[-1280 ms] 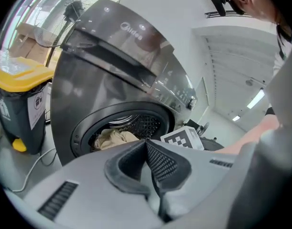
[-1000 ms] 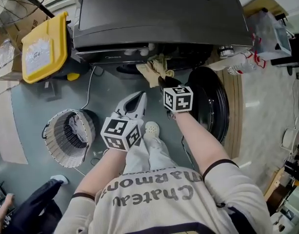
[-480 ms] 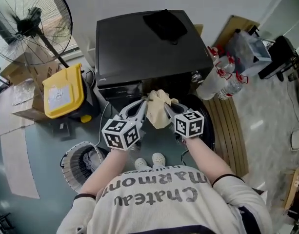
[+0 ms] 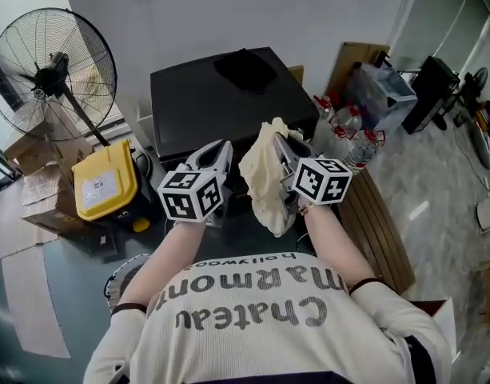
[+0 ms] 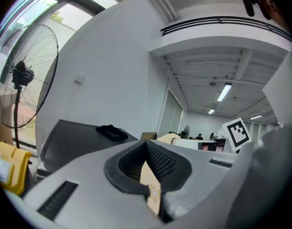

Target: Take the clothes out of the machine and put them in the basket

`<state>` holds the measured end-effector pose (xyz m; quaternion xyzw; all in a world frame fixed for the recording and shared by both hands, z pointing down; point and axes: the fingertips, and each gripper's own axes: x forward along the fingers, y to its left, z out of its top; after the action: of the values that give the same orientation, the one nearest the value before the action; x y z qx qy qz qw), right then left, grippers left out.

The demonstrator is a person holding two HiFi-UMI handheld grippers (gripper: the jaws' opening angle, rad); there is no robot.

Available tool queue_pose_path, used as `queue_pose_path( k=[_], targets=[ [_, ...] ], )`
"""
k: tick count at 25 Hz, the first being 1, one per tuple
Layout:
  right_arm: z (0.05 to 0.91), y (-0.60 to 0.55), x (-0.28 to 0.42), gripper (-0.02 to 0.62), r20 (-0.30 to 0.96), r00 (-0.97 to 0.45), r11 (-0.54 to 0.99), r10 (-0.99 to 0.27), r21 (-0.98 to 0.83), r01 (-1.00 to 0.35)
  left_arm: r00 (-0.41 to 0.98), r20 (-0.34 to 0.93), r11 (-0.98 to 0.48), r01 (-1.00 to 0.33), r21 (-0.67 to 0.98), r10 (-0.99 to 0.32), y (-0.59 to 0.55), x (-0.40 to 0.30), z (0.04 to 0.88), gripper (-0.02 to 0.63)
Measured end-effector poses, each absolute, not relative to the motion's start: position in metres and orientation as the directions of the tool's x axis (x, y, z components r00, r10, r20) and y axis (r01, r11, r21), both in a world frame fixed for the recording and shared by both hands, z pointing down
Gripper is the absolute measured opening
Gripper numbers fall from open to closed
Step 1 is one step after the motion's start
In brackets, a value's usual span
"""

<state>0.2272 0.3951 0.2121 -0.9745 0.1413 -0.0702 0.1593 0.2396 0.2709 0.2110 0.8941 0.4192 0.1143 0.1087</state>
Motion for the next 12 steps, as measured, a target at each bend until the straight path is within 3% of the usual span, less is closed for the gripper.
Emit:
queue_pose_path(
  k=[12],
  targets=[
    [0.088,0.39,0.223,0.051,-0.165,0.904,-0.859,-0.395,-0.283,-0.427,0.694,0.048,-0.691,0.702,0.173,0.718,0.267,0.231,0.139,0.008]
  ],
)
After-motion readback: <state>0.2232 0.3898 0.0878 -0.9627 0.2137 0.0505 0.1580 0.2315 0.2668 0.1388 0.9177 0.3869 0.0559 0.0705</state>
